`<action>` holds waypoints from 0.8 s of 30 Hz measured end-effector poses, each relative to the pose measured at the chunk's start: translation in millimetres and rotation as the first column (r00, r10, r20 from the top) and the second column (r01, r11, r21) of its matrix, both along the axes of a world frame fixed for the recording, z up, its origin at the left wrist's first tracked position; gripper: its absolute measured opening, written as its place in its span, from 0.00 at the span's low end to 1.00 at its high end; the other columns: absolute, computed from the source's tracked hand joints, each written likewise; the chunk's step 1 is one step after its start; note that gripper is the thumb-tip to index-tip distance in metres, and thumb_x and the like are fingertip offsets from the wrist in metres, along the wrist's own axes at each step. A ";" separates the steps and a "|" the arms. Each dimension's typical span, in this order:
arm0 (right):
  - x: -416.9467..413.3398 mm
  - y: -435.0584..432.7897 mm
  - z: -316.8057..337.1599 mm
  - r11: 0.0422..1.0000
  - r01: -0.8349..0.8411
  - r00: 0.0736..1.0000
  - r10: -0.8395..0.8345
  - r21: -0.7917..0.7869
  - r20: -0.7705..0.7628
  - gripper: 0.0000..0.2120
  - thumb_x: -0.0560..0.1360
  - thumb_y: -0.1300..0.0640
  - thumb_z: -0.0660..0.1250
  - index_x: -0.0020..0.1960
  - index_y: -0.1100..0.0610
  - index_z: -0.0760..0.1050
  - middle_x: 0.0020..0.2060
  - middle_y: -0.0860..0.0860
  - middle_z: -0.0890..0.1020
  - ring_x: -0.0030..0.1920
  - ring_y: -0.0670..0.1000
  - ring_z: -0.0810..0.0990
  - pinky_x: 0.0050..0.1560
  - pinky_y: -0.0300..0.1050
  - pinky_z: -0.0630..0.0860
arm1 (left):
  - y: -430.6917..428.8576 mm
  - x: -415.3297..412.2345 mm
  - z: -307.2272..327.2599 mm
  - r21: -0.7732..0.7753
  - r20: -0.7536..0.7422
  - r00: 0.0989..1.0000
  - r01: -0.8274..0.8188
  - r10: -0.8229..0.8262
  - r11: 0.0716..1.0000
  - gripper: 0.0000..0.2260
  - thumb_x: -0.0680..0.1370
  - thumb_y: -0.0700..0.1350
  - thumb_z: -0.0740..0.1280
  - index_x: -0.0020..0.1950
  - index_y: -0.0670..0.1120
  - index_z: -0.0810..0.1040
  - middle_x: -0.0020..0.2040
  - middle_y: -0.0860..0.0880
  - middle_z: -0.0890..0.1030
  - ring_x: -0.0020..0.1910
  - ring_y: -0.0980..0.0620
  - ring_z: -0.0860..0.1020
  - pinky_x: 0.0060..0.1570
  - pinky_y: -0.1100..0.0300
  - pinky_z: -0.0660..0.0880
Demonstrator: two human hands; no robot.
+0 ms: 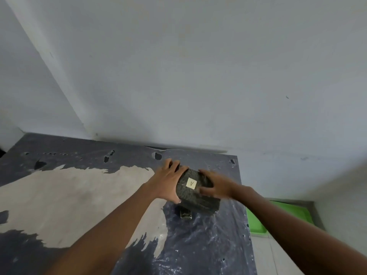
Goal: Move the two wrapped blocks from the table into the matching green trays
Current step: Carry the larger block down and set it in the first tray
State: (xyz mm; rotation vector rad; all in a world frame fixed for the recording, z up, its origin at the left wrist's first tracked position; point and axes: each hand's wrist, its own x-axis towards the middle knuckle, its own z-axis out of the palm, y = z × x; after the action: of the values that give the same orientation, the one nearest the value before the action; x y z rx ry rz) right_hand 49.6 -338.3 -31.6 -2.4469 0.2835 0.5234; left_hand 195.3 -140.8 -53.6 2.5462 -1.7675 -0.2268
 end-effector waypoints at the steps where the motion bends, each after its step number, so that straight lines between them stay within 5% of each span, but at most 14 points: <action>1: -3.5 1.7 -3.9 0.989 -0.041 0.998 0.046 -0.140 0.033 0.43 0.70 0.32 0.66 0.77 0.48 0.52 0.69 0.53 0.70 0.62 0.52 0.73 0.63 0.51 0.74 | -4.4 -3.1 -1.0 -0.004 0.000 1.000 -0.023 0.023 1.000 0.50 0.58 0.73 0.69 0.73 0.52 0.58 0.65 0.47 0.66 0.65 0.45 0.61 0.61 0.44 0.75; 3: -9.6 4.1 -12.3 0.953 -0.079 0.993 0.102 -0.293 0.063 0.53 0.66 0.28 0.66 0.79 0.48 0.45 0.73 0.53 0.64 0.69 0.55 0.67 0.70 0.56 0.68 | -12.8 -8.6 -2.8 -0.012 0.011 0.999 -0.053 0.053 0.999 0.50 0.57 0.72 0.70 0.73 0.52 0.57 0.66 0.47 0.65 0.66 0.44 0.61 0.59 0.44 0.76; 8: -19.9 -1.1 -29.2 0.921 -0.155 0.980 0.190 -0.358 0.063 0.57 0.65 0.27 0.67 0.79 0.46 0.38 0.78 0.57 0.54 0.76 0.61 0.58 0.75 0.61 0.56 | -16.9 -21.2 -16.2 0.008 -0.012 0.994 -0.112 0.112 0.994 0.51 0.57 0.70 0.72 0.73 0.54 0.55 0.68 0.47 0.63 0.68 0.42 0.60 0.59 0.44 0.77; 12: -27.7 0.0 -43.9 0.899 -0.135 0.973 0.199 -0.417 0.114 0.56 0.64 0.29 0.69 0.78 0.45 0.40 0.74 0.57 0.60 0.72 0.58 0.63 0.73 0.60 0.63 | -16.6 -32.6 -27.9 0.026 -0.018 0.989 -0.147 0.148 0.989 0.51 0.61 0.68 0.72 0.76 0.55 0.51 0.73 0.45 0.58 0.72 0.40 0.57 0.67 0.39 0.70; 16: -32.2 6.3 -53.1 0.901 0.041 0.987 0.031 -0.432 0.158 0.55 0.63 0.28 0.67 0.78 0.46 0.42 0.73 0.56 0.61 0.70 0.59 0.63 0.71 0.62 0.64 | -26.2 -60.0 -31.4 -0.002 -0.041 0.941 -0.336 0.335 0.942 0.49 0.69 0.63 0.72 0.80 0.55 0.46 0.80 0.39 0.46 0.78 0.36 0.50 0.73 0.33 0.58; 19: -32.2 13.2 -57.8 0.877 0.319 0.948 -0.291 -0.360 0.130 0.52 0.63 0.28 0.65 0.78 0.46 0.45 0.71 0.58 0.62 0.69 0.63 0.65 0.68 0.65 0.66 | -33.9 -90.9 -40.2 -0.110 -0.291 0.785 -0.595 0.547 0.796 0.39 0.74 0.50 0.72 0.79 0.52 0.52 0.78 0.37 0.50 0.76 0.36 0.55 0.71 0.41 0.68; 22: -31.7 16.4 -60.6 0.800 0.545 0.836 -0.542 -0.252 0.087 0.52 0.63 0.26 0.66 0.77 0.46 0.48 0.69 0.61 0.65 0.67 0.65 0.68 0.65 0.65 0.71 | -45.4 -111.6 -45.6 -0.061 -0.746 0.503 -0.705 0.438 0.706 0.22 0.78 0.42 0.67 0.71 0.49 0.65 0.71 0.42 0.70 0.64 0.49 0.75 0.57 0.61 0.78; 24: -32.3 17.9 -62.5 0.758 0.620 0.780 -0.622 -0.203 0.064 0.50 0.63 0.26 0.65 0.77 0.45 0.51 0.68 0.62 0.67 0.68 0.65 0.69 0.64 0.63 0.73 | -54.2 -120.0 -47.9 0.015 -0.850 0.378 -0.680 0.368 0.733 0.20 0.80 0.43 0.64 0.72 0.48 0.67 0.69 0.46 0.75 0.61 0.51 0.78 0.59 0.57 0.79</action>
State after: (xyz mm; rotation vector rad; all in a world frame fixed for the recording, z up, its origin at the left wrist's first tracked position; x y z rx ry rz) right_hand 17.3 -320.4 -94.2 -2.3472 1.1663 0.2057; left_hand 75.3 -195.1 -101.5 2.0214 -0.5035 -0.8191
